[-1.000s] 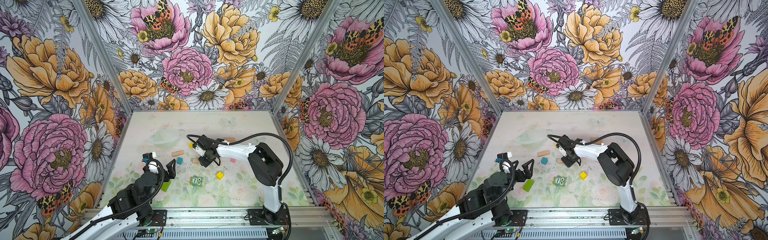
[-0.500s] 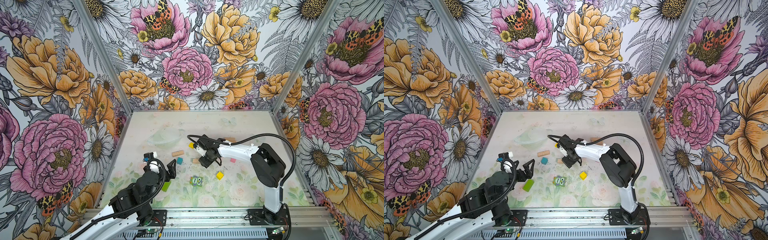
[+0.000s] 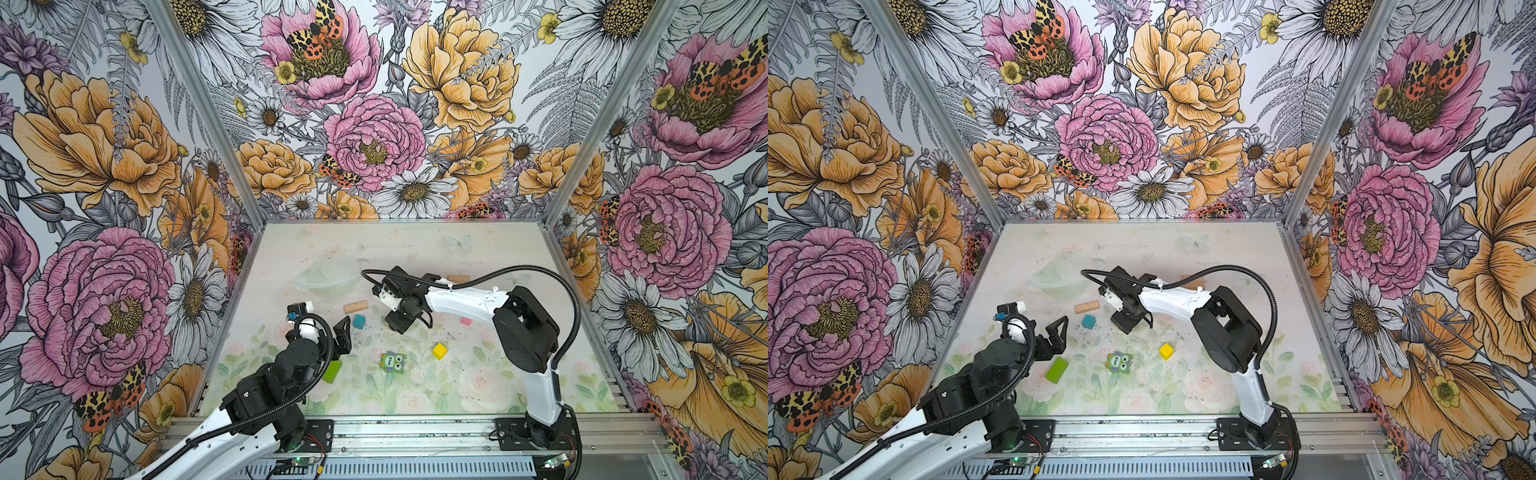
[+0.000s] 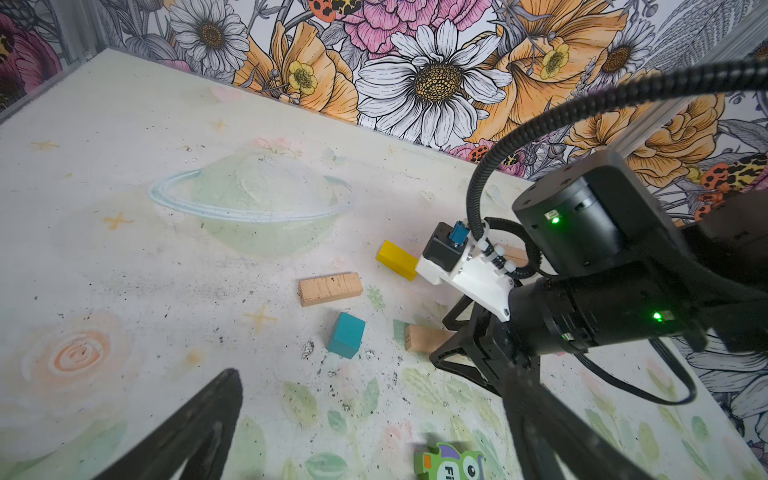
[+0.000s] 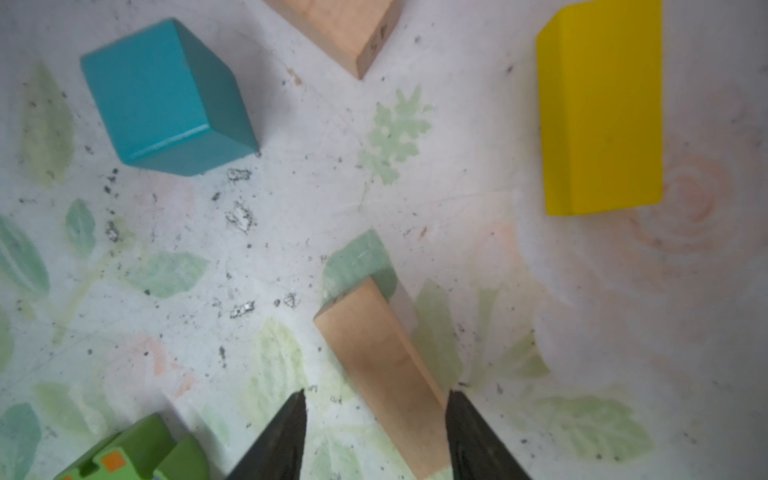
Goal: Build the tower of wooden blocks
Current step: 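Lower the open right gripper around the plain wood block, then close the right gripper on the plain wood block's end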
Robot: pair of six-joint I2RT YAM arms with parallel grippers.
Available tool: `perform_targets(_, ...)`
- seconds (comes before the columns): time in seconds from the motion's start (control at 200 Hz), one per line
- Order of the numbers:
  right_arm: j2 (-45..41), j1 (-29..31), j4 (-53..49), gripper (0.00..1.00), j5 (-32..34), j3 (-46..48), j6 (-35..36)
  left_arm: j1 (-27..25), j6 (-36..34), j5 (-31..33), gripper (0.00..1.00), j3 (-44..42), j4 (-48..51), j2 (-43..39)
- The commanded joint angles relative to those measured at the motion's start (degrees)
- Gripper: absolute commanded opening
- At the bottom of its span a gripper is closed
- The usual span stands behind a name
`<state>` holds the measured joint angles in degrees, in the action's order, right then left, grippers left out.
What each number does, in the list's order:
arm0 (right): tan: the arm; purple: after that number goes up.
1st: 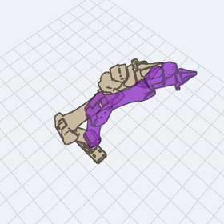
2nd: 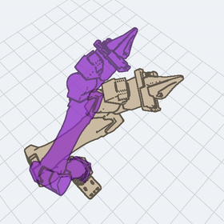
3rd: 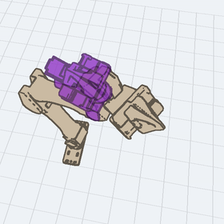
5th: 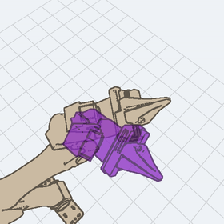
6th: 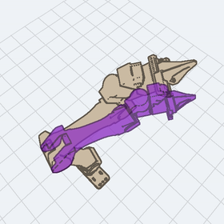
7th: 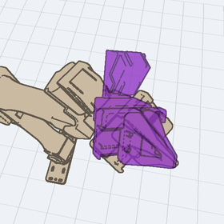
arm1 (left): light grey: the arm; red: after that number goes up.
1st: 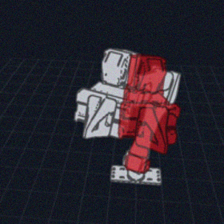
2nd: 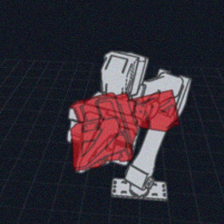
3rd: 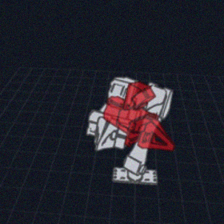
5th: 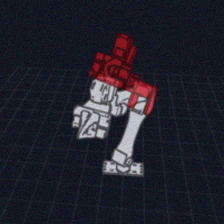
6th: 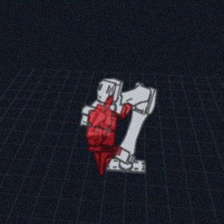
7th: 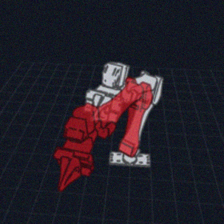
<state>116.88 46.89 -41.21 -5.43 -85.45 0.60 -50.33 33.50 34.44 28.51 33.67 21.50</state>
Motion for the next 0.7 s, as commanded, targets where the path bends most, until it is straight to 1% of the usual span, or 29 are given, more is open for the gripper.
perform_targets(0.0,1.1,0.0,-0.1,0.56,-1.3,-0.9,0.8,0.6,-0.8,-1.8,0.99,0.9,0.3,0.0)
perform_targets(0.295,1.7,0.0,0.1,0.53,2.8,0.2,0.7,1.0,-0.6,-2.3,0.99,0.6,0.1,-0.1)
perform_targets(0.42,1.6,0.0,0.0,0.56,2.8,-0.5,1.2,1.1,-0.5,-2.3,0.99,0.6,0.1,-0.3)
perform_targets(0.696,2.0,0.0,-0.1,0.56,2.7,-2.6,1.6,1.0,-0.5,-2.3,0.99,0.5,0.1,-0.8)
